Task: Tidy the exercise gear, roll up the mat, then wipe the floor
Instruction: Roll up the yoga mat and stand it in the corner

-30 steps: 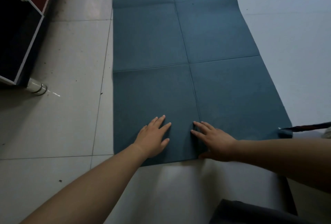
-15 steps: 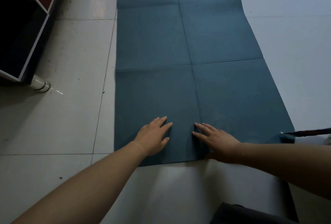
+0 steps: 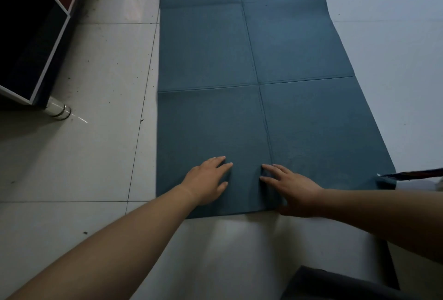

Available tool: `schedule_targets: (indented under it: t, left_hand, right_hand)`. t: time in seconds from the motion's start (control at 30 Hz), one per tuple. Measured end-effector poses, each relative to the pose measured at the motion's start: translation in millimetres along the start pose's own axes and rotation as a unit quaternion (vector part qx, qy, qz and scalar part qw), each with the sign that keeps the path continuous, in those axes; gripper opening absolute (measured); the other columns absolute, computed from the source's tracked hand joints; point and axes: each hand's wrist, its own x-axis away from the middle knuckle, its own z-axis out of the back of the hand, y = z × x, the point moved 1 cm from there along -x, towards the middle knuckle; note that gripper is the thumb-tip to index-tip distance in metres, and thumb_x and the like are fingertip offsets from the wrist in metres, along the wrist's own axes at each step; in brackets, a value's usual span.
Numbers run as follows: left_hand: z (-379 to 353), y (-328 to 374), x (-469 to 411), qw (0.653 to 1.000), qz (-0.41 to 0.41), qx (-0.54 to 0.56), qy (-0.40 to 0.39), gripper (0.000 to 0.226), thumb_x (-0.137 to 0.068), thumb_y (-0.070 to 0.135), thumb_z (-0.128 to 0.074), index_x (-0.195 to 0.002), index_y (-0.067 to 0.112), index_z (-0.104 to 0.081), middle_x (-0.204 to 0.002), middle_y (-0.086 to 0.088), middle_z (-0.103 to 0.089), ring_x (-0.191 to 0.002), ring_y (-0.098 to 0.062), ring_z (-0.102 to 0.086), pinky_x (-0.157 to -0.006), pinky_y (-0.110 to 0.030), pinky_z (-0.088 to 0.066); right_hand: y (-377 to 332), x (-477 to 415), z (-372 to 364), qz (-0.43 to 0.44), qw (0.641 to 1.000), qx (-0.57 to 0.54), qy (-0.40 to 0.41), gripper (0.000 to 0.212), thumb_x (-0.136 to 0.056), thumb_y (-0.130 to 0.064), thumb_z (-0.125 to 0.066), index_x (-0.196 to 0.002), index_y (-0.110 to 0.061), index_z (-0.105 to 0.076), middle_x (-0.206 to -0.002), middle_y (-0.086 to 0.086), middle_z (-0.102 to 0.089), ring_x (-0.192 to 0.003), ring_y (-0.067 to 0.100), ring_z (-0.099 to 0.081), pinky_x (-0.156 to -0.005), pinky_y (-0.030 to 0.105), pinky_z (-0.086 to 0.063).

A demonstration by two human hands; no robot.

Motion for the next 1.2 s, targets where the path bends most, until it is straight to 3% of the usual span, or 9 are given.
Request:
schedule_targets:
  t: [0.17, 0.23, 0.33, 0.47, 0.6, 0.7, 0.83, 1.0, 1.2]
  left_hand:
    - [19, -4, -7, 0.999, -0.007, 0.041, 0.007, 0.056, -0.095, 0.036, -0.044, -0.146, 0.026, -0.025, -0.155, 0.001, -0.02, -0.142, -0.018, -0.019, -0.113, -0.039, -0.026]
    - [29, -5, -10, 0.999, -0.012, 0.049, 0.018, 0.055, -0.095, 0.037, -0.045, -0.146, 0.026, -0.027, -0.155, 0.001, -0.022, -0.141, -0.018, -0.022, -0.113, -0.039, -0.026]
    - [47, -8, -12, 0.996, 0.0, 0.076, 0.049, 0.054, -0.095, 0.036, -0.046, -0.145, 0.025, -0.03, -0.153, 0.001, -0.025, -0.14, -0.019, -0.025, -0.114, -0.037, -0.025]
    - [65, -9, -13, 0.994, -0.011, 0.088, 0.071, 0.048, -0.095, 0.035, -0.048, -0.14, 0.02, -0.039, -0.145, -0.002, -0.04, -0.133, -0.018, -0.036, -0.111, -0.031, -0.027]
    - [83, 4, -7, 0.984, -0.016, 0.165, 0.066, 0.039, -0.092, 0.048, -0.047, -0.121, 0.024, -0.057, -0.12, 0.005, -0.061, -0.109, -0.014, -0.056, -0.095, -0.034, -0.045]
    - [98, 11, -2, 0.98, -0.021, 0.189, 0.06, 0.042, -0.083, 0.057, -0.057, -0.111, 0.028, -0.063, -0.104, 0.011, -0.064, -0.091, -0.009, -0.06, -0.083, -0.03, -0.05]
    - [107, 9, -7, 0.991, -0.024, 0.091, 0.097, 0.03, -0.085, 0.038, -0.065, -0.113, 0.028, -0.062, -0.112, 0.005, -0.065, -0.102, -0.015, -0.059, -0.084, -0.033, -0.049]
    - [110, 4, -15, 0.981, 0.033, 0.099, 0.163, 0.026, -0.088, 0.034, -0.061, -0.113, 0.029, -0.061, -0.114, 0.004, -0.064, -0.104, -0.019, -0.058, -0.082, -0.034, -0.049]
    - [117, 1, -30, 0.974, 0.079, 0.105, 0.186, 0.03, -0.086, 0.035, -0.064, -0.116, 0.028, -0.06, -0.118, 0.005, -0.062, -0.108, -0.019, -0.056, -0.086, -0.036, -0.049]
  right_hand:
    - [-1, 9, 9, 0.04, 0.999, 0.03, 0.004, 0.051, -0.086, -0.042, -0.056, -0.131, -0.017, -0.05, -0.157, 0.0, -0.013, -0.139, 0.02, -0.024, -0.1, 0.034, -0.041]
    - [-1, 11, 14, 0.045, 0.998, 0.046, 0.011, 0.047, -0.091, -0.045, -0.05, -0.128, -0.017, -0.054, -0.156, 0.001, -0.017, -0.139, 0.02, -0.025, -0.099, 0.035, -0.043]
    - [-1, 10, 30, 0.036, 0.997, 0.051, 0.044, 0.037, -0.096, -0.035, -0.043, -0.125, -0.016, -0.057, -0.155, 0.0, -0.019, -0.139, 0.018, -0.025, -0.099, 0.033, -0.042]
    - [4, 8, 61, -0.007, 0.989, 0.012, 0.148, 0.032, -0.096, -0.028, -0.044, -0.117, -0.014, -0.063, -0.15, 0.001, -0.032, -0.132, 0.019, -0.039, -0.097, 0.031, -0.041]
    - [17, 4, 87, -0.043, 0.969, -0.035, 0.242, 0.024, -0.091, -0.02, -0.054, -0.103, -0.006, -0.069, -0.137, 0.009, -0.047, -0.11, 0.031, -0.057, -0.088, 0.035, -0.046]
    - [24, 2, 98, -0.051, 0.96, -0.049, 0.27, 0.022, -0.09, -0.021, -0.056, -0.102, -0.007, -0.07, -0.135, 0.008, -0.048, -0.106, 0.029, -0.058, -0.086, 0.035, -0.046]
    - [27, -4, 108, -0.053, 0.954, -0.059, 0.291, 0.022, -0.09, -0.021, -0.057, -0.104, -0.009, -0.069, -0.133, 0.008, -0.049, -0.112, 0.026, -0.055, -0.089, 0.037, -0.046]
    - [29, -9, 116, -0.065, 0.935, -0.061, 0.344, 0.024, -0.088, -0.02, -0.061, -0.111, -0.014, -0.065, -0.129, 0.006, -0.053, -0.111, 0.026, -0.055, -0.082, 0.035, -0.047]
    - [28, -14, 117, -0.048, 0.926, 0.086, 0.364, 0.033, -0.068, -0.016, -0.08, -0.1, -0.017, -0.07, -0.113, 0.011, -0.063, -0.1, 0.033, -0.062, -0.077, 0.041, -0.05]
